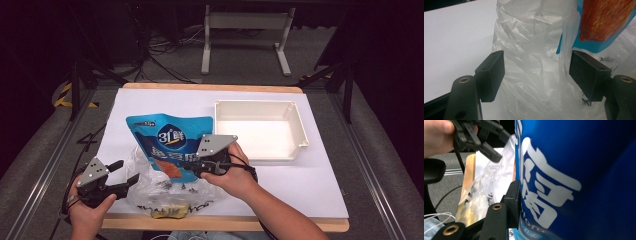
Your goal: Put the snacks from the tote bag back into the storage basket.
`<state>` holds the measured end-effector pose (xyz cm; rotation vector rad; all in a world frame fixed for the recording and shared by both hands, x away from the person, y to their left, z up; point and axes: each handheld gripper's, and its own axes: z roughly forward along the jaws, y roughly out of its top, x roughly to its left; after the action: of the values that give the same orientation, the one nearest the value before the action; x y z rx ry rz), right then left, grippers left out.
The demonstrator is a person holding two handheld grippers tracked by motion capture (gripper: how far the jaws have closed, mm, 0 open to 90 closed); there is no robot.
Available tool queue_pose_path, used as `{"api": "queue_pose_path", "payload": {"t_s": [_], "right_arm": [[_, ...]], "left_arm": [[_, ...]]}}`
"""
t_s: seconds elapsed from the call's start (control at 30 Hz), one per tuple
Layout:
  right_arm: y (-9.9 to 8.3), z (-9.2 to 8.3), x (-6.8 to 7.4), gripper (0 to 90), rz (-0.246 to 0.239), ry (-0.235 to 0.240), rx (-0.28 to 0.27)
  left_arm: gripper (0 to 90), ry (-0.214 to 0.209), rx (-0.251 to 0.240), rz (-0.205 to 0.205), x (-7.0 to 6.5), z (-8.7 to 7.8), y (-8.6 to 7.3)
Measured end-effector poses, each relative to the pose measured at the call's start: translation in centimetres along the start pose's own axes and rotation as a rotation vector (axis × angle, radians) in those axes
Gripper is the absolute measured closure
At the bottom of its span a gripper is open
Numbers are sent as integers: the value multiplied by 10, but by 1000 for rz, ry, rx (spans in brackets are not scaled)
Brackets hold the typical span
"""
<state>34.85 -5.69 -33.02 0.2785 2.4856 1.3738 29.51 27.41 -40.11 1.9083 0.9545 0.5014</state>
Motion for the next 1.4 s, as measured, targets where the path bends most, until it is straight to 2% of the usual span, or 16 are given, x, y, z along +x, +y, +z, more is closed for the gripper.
{"api": "queue_pose_path", "payload": {"t_s": [0.5,0.67,1.07,1.4], "right_arm": [[29,-24,-8,569,13,-1,-61],[36,-33,-12,569,20,-12,-73],[57,-51,-21,569,2,-49,-105],[66,-61,-28,569,-3,-73,-110]], "left_arm": [[298,4,-5,-2,0,-1,0],[298,5,-5,-2,0,-1,0],[298,5,-4,-1,0,-1,0],[298,9,-6,-2,0,-1,0]]}}
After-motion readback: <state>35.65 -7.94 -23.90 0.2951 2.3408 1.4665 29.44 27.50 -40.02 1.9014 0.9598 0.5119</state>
